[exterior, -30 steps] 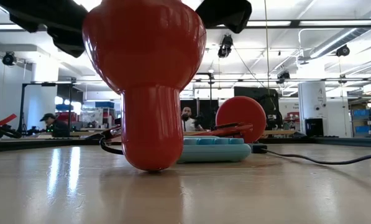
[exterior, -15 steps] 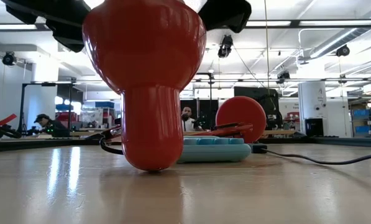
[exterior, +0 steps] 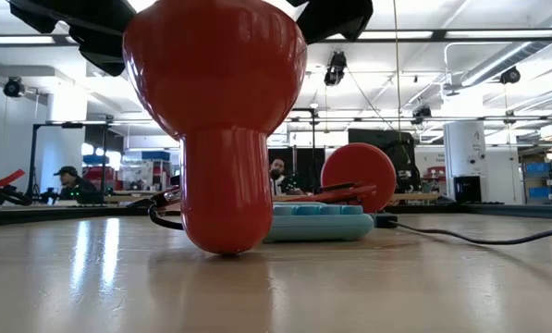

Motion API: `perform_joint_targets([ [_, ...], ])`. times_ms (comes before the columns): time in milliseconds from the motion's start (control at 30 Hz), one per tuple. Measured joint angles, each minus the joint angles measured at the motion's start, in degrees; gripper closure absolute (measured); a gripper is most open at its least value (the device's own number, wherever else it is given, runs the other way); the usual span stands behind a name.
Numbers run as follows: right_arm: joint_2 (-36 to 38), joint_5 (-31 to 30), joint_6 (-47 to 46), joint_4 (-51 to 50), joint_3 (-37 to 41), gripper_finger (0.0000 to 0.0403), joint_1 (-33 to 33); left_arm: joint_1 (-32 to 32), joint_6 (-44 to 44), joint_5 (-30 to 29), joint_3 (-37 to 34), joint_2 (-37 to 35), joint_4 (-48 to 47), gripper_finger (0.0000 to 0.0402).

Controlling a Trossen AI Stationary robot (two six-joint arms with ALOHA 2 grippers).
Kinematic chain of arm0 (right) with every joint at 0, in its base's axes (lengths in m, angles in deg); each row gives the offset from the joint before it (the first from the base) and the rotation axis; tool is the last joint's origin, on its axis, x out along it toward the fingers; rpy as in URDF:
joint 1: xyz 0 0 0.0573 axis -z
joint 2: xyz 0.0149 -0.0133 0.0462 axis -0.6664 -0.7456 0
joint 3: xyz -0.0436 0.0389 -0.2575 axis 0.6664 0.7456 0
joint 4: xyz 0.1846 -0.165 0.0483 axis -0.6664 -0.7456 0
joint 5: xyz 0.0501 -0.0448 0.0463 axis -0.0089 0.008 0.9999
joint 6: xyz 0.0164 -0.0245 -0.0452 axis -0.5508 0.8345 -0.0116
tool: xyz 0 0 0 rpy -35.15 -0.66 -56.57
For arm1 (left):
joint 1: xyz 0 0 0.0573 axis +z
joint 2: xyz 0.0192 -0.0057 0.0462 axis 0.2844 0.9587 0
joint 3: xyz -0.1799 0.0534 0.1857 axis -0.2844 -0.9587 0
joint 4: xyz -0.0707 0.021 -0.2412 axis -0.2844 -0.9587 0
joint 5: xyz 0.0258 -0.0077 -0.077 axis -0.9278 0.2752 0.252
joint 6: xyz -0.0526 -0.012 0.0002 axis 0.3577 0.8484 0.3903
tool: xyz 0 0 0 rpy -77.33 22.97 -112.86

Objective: Screw lightbulb
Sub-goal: Insert the lightbulb into the orange desk lamp

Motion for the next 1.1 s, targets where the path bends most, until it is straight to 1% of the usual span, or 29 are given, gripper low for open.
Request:
perform_joint_targets([
  [167,-0.02,-2.68,2.64,0.52,-1.33,0.0118,0.07,0.0,0.32,0.01,0.0,0.0,-0.02,0.0218],
  [267,-0.25,-2.53,3.63,3.5,-1.42,0.0114,0.35,0.0,0.48,0.0,-0.01,0.0,-0.04,0.0218],
  [500,-2.43,0.1,3.91,6.44,-1.42,0.0116,0.2,-0.02,0.71,0.08,-0.05,0.0,-0.48,0.0218],
  [667,-2.64,0.33,3.5,7.9,-1.44,0.0125,-1.38,0.0,1.02,0.24,-0.11,0.0,-0.48,0.0218],
  [767,-2.64,0.82,2.92,8.12,-1.46,0.0123,-2.08,0.0,1.0,-0.02,-0.11,0.0,-0.44,0.0218],
  [933,-2.67,2.89,2.66,9.05,-1.46,0.0117,-2.71,0.02,1.0,-0.17,-0.11,0.0,-0.42,0.0218],
  [1100,-2.89,6.46,3.26,12.19,-1.4,0.0122,-2.73,0.02,1.0,-0.39,-0.11,0.0,-0.28,0.0218],
])
